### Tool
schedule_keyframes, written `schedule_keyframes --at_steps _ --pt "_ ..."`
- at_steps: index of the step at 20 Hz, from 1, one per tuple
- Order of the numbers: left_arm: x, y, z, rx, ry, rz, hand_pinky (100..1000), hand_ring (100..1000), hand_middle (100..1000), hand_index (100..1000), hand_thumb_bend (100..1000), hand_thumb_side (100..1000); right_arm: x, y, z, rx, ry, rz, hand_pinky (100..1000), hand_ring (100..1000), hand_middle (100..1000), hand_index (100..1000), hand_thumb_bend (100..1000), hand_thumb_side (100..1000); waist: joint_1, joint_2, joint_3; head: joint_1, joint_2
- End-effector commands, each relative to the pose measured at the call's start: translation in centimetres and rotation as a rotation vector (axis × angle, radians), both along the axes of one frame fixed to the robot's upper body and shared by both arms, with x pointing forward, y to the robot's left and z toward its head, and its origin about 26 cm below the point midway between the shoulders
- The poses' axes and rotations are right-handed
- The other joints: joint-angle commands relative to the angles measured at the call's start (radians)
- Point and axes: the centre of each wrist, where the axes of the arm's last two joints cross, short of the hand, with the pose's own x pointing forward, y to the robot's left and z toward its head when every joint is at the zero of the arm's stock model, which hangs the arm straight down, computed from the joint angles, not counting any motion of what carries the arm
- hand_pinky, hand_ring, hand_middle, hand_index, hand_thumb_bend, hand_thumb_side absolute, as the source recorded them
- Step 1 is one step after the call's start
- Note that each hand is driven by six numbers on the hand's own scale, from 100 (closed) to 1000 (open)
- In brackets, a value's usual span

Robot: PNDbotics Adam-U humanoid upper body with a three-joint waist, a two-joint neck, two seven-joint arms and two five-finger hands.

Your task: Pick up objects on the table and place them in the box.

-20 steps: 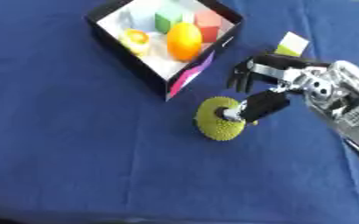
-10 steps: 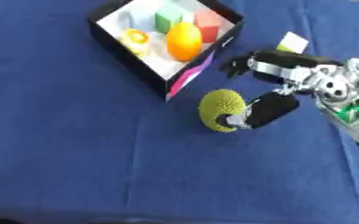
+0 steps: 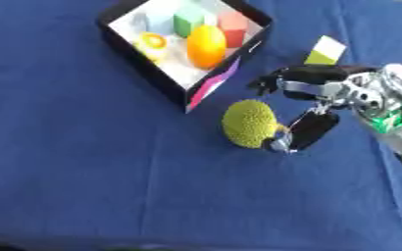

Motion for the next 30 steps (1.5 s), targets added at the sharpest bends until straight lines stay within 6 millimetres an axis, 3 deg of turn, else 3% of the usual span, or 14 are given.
schedule_keyframes --at_steps 1,4,15,21,24,27,30 --pt "-0.1 0.1 1.1 0.02 -0.03 -0.005 687 759 747 815 100 614 0.7 -0.2 0.5 -0.036 -0.063 -0.017 1000 918 854 998 432 330 -0.005 -0.056 0.001 0.0 0.006" --pt "-0.1 0.1 1.1 0.021 -0.029 -0.008 686 758 745 814 100 614 1.1 -0.1 0.0 -0.059 -0.096 -0.023 1000 924 861 1000 434 351 -0.005 -0.056 0.003 0.0 0.004" --pt "0.0 -0.1 1.3 0.017 -0.033 -0.015 684 756 741 810 100 614 2.3 1.0 -1.9 -0.103 -0.055 0.031 1000 921 855 995 429 297 -0.006 -0.053 0.015 -0.007 0.004" --pt "0.0 -0.2 1.4 0.017 -0.033 -0.02 684 755 739 806 100 615 2.8 1.1 -2.8 -0.095 -0.02 0.029 959 890 796 927 433 339 -0.007 -0.054 0.019 -0.008 0.003" --pt "0.0 -0.2 1.4 0.017 -0.033 -0.021 682 754 736 803 100 618 2.9 1.0 -2.7 -0.052 -0.024 0.011 872 780 671 811 438 406 -0.006 -0.053 0.018 -0.008 0.004" --pt "0.0 -0.1 1.3 0.017 -0.029 -0.022 680 752 733 802 100 620 2.8 1.0 -2.5 0.021 -0.049 -0.01 854 730 636 778 442 430 -0.005 -0.052 0.016 -0.009 0.006" --pt "0.0 -0.1 1.4 0.018 -0.029 -0.024 679 751 727 799 100 620 2.7 0.9 -2.7 0.096 -0.06 -0.023 868 690 606 747 451 396 -0.004 -0.051 0.015 -0.009 0.007"
